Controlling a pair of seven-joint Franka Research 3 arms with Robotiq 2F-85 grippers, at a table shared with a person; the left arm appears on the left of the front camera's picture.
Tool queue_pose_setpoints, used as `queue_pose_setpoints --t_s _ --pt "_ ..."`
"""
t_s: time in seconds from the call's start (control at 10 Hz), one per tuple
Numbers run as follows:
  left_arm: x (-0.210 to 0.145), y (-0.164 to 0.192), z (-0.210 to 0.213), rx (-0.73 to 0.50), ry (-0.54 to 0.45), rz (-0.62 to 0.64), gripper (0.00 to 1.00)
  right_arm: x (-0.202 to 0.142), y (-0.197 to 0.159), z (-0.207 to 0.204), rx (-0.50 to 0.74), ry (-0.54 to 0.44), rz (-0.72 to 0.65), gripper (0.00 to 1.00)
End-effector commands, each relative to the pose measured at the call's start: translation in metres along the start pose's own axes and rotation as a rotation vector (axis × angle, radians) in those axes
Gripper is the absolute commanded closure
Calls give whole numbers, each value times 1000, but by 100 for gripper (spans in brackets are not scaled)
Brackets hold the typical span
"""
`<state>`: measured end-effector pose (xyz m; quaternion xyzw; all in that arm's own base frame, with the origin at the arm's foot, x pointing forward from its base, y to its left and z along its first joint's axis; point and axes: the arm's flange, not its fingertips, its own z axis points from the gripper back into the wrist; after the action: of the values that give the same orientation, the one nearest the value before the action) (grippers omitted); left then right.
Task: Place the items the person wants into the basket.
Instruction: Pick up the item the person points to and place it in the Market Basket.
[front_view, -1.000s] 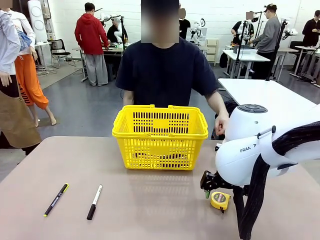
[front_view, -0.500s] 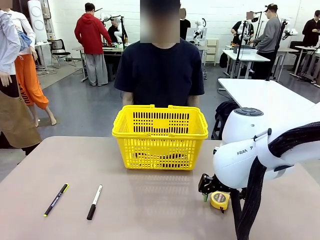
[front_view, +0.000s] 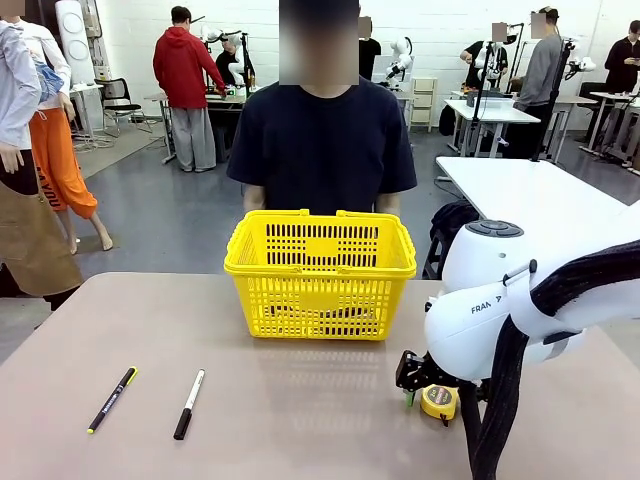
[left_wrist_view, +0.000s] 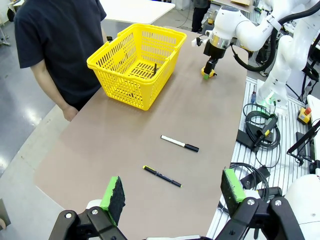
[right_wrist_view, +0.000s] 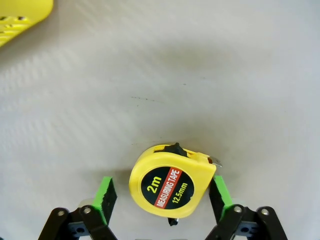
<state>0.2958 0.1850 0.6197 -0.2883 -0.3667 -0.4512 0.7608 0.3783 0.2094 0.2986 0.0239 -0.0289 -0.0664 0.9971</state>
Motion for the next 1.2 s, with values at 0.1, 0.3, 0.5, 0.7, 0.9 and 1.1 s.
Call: queue_pose_setpoints --t_s 0.1,0.3,0.5,0.7,0.9,1.1 --pt "-1 -1 0 -4 -19 -21 0 3 7 -5 -19 -40 14 79" --pt "-1 -1 0 -4 -19 -21 0 2 7 -6 -23 -42 23 100" --pt "-1 -1 0 -4 -19 -21 0 2 8 -5 -28 -38 35 91" --pt "-1 -1 0 -4 -19 -21 0 0 9 1 -60 24 87 100" --pt "-1 -1 0 -4 -19 -21 0 -5 3 74 -87 59 193 100" --pt "-1 -1 0 -4 -19 -21 0 -5 -1 165 -89 92 275 100"
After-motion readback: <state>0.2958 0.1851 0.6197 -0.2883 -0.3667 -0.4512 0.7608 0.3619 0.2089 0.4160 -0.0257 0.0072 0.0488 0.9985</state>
